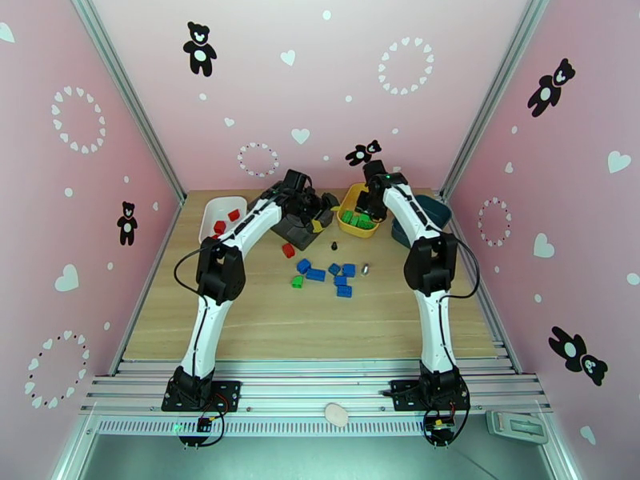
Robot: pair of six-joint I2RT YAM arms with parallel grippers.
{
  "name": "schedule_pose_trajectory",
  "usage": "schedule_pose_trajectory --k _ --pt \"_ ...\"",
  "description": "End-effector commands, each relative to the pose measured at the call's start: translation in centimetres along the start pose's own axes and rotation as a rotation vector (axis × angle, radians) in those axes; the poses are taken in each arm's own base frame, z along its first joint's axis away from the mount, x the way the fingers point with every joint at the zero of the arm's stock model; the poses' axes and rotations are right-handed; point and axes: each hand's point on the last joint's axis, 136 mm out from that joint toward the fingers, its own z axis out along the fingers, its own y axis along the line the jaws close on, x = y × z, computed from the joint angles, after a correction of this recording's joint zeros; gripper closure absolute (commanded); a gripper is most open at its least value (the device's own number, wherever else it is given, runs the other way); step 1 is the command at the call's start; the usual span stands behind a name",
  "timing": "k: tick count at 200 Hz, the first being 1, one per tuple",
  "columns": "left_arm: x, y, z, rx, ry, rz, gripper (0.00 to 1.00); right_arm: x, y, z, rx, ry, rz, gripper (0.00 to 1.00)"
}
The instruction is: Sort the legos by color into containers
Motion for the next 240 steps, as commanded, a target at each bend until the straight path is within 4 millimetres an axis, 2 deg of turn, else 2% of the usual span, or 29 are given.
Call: schedule_pose_trajectory --k 1,24,46,83,106,133,184,211,240 --pt "-0.1 0.9 -1.2 -0.052 -0.001 0.003 0.1 -1.1 1.2 -0.1 -0.063 -0.013 0.034 0.49" --pt "0.3 1.8 -2.5 -0.111 -0.029 0.035 0.11 -0.7 1.6 -0.5 -0.075 0.0 0.011 0.47" --pt "0.8 3.4 -4.2 -0.191 -0.076 0.061 0.11 0.3 2.2 -1.6 -0.074 0.005 -0.039 0.48" --pt "1.9 6.4 -7.0 -0.288 -0.165 0.049 0.12 4.4 4.4 -3.7 -0.089 0.032 -0.148 0.48" --pt "2.4 8.8 -9.0 -0.324 -0.234 -0.001 0.12 8.8 6.2 -4.3 -0.106 0.083 -0.235 0.47" --pt "3.1 12.9 -12.0 -0.375 -0.31 -0.103 0.12 15.6 8.4 -4.6 -0.123 0.165 -0.362 0.47" --pt "5.3 19.8 -17.3 -0.475 -0.406 -0.245 0.11 27.4 10.8 -4.7 -0.149 0.33 -0.595 0.41" --pt "6.6 22.5 -19.5 -0.504 -0.441 -0.306 0.11 31.4 11.2 -4.0 -0.156 0.4 -0.65 0.4" --pt "7.8 24.7 -21.3 -0.505 -0.467 -0.36 0.1 33.7 11.1 -2.5 -0.131 0.46 -0.665 0.4"
